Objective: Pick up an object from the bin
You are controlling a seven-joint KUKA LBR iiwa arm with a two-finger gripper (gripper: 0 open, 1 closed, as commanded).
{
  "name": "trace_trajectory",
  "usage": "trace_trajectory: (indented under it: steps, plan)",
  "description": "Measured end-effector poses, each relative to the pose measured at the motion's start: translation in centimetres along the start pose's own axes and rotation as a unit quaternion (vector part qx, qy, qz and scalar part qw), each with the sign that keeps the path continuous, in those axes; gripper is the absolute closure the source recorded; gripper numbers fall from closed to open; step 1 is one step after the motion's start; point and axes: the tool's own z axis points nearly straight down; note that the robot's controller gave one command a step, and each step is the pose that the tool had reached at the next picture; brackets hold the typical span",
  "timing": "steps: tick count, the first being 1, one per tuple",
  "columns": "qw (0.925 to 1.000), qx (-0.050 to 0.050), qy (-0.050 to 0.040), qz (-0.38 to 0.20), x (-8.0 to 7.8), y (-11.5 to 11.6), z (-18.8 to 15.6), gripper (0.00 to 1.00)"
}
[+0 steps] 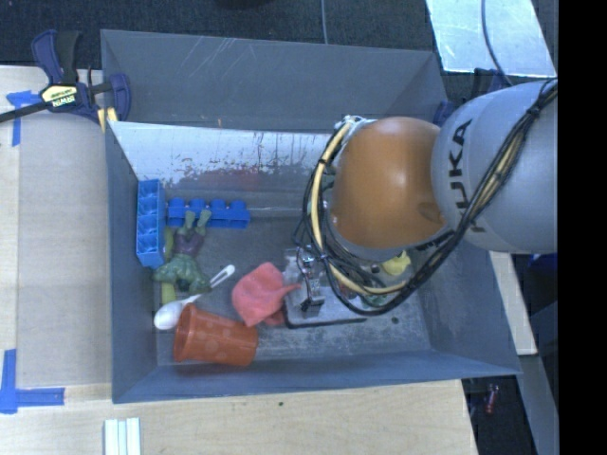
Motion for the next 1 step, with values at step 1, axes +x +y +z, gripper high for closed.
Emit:
trace_trajectory:
  steps: [1]
  plan:
    - [0.9999, 0.0, 0.0018, -0.012, 0.77, -0.86, -9.23, 1.0]
